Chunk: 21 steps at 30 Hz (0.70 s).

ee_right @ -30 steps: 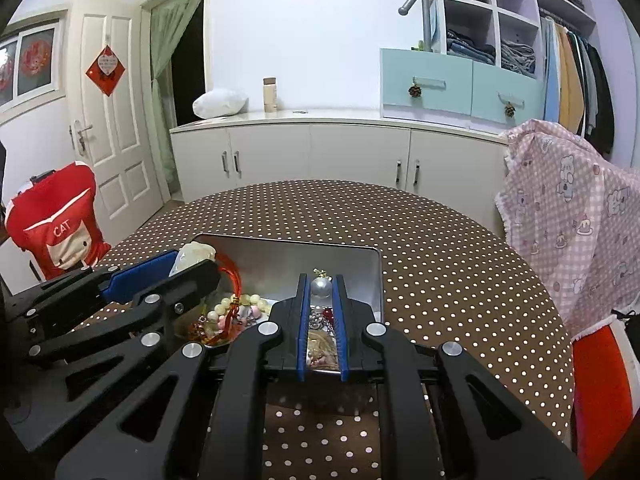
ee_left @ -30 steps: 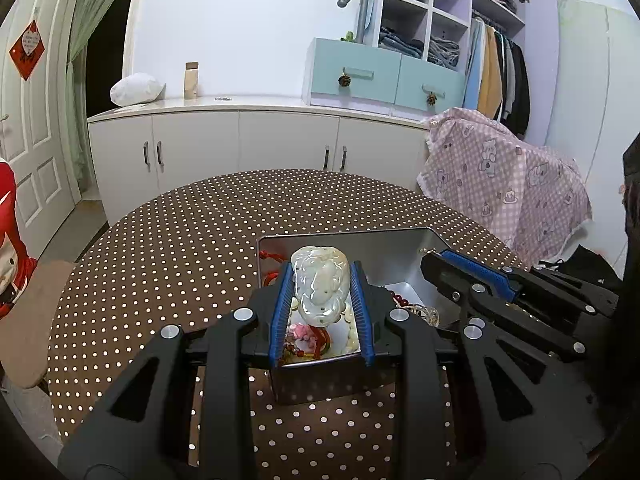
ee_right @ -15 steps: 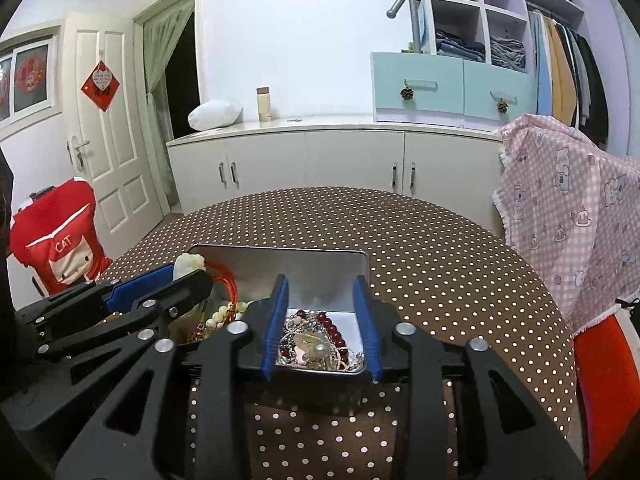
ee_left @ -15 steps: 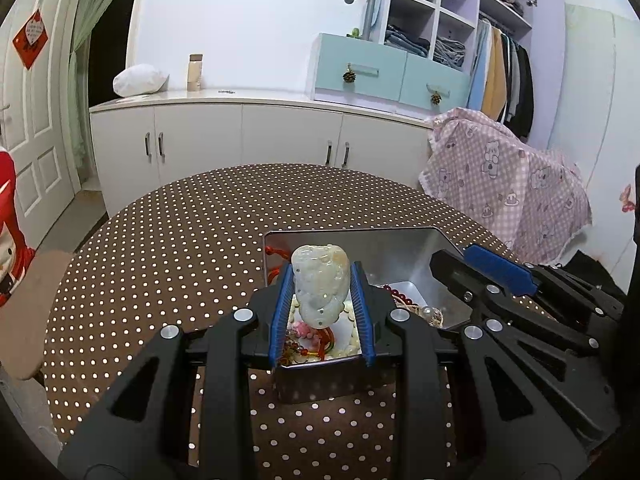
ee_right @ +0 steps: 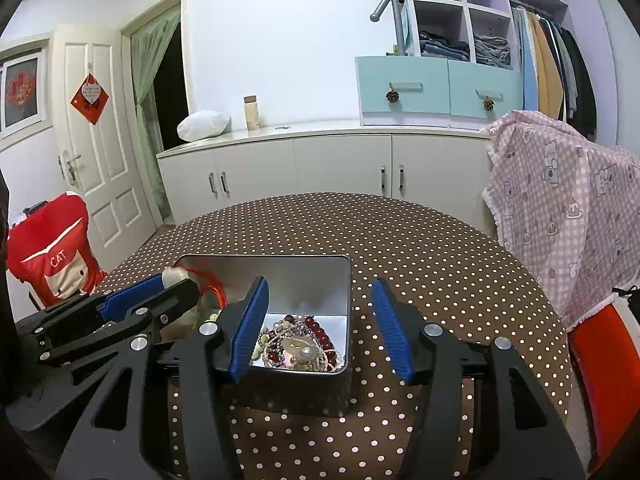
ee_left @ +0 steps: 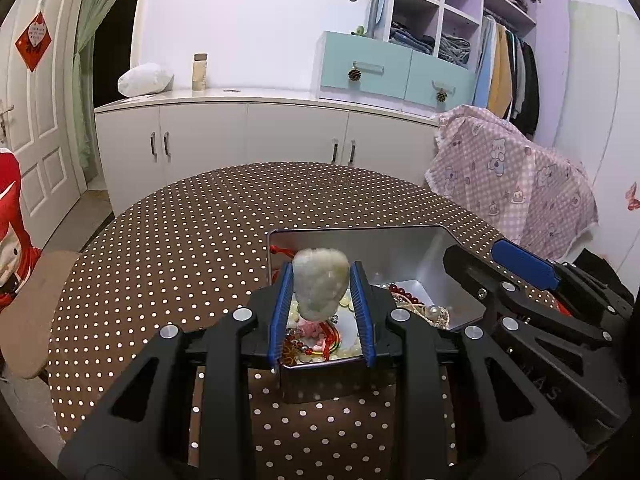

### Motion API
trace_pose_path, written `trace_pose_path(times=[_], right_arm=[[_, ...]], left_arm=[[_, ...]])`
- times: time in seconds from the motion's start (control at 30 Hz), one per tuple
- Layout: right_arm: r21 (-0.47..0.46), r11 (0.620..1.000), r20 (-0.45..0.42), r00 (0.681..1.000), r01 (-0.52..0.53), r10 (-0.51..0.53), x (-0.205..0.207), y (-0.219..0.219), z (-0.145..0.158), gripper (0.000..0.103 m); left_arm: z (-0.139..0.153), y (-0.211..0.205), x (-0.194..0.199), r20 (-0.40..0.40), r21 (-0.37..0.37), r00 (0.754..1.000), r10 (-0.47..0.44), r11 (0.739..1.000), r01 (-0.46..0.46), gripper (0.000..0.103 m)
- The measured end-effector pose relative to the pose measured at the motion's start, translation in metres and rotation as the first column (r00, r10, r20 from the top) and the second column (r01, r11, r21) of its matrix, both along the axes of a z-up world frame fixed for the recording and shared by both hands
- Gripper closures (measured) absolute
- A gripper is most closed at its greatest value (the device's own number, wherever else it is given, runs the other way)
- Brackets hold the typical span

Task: Organize jewelry
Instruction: 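Lower the pendants into the box and open both tools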

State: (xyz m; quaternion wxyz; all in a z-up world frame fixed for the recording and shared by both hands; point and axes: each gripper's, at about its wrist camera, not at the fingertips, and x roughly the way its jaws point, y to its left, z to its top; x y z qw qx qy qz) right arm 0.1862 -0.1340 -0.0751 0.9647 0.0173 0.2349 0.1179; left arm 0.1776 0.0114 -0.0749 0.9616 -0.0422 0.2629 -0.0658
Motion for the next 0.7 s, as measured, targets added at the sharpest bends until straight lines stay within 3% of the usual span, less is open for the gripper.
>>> trace_pose_path(times=[0.37,0.7], right_arm=[[0.0,1.0,0.008,1.0,0.015,-0.015,-0.0011,-0.0011,-0.0005,0.048],[0.034,0.999,0.001,1.0,0.018,-0.018,0.0006,-0.0088,0.0002,0.045]], left_arm=[[0.0006,-0.0002,-0.001,0.01,0.008,1.0,0.014,1.0,-0.014,0.072],[0.0019,0.0009,-0.0019,0.01,0.003,1.0,0.027,1.0,-0.027,0.061]])
